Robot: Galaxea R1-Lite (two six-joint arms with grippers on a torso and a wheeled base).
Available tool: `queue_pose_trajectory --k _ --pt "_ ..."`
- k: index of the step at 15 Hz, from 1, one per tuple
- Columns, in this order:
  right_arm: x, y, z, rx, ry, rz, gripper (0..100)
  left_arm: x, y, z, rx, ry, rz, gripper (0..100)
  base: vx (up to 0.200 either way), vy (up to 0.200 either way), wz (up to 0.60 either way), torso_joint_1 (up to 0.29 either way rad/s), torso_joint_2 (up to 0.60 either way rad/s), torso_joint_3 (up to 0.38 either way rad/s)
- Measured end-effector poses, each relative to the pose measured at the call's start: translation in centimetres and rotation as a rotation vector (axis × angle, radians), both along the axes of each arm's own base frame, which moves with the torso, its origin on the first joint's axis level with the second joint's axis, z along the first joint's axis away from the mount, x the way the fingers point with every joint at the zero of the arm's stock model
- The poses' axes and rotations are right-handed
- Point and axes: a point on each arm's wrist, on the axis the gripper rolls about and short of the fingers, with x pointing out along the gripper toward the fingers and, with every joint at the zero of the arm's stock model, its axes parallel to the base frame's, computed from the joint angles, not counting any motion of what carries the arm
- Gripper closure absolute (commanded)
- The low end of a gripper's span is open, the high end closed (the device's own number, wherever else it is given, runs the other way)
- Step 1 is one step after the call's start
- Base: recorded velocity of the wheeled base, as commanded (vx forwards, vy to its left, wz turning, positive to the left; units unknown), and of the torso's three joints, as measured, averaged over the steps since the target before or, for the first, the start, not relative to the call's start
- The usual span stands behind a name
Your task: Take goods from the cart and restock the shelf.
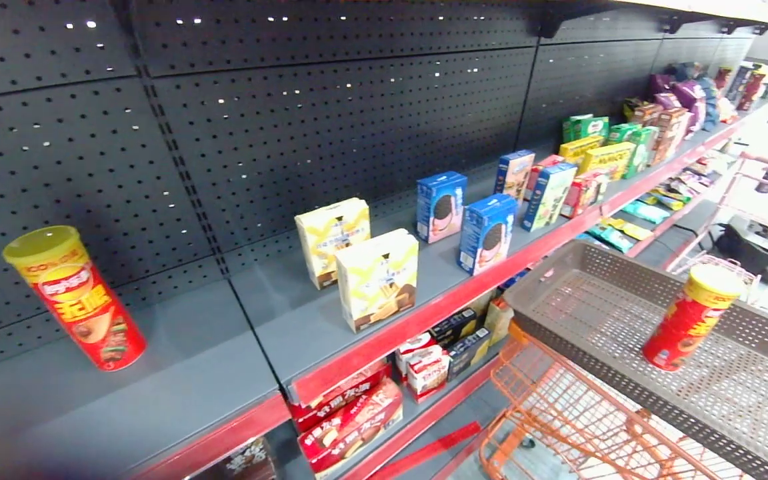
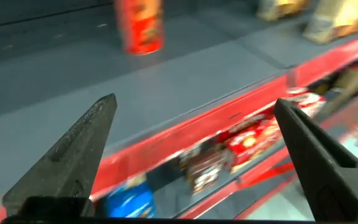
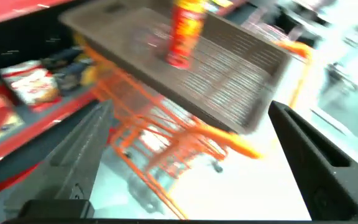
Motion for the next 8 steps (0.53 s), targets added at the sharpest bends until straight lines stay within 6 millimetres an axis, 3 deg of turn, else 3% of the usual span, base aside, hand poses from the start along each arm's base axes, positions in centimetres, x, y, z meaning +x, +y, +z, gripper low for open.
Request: queue_pose_trajectory --k 8 --pt "-0.03 0.01 0.03 -0.001 -0.002 0.001 0 0.00 0.00 0.00 -0.001 0.000 0.002 0 0.000 0.000 0.00 0.000 0.00 0.000"
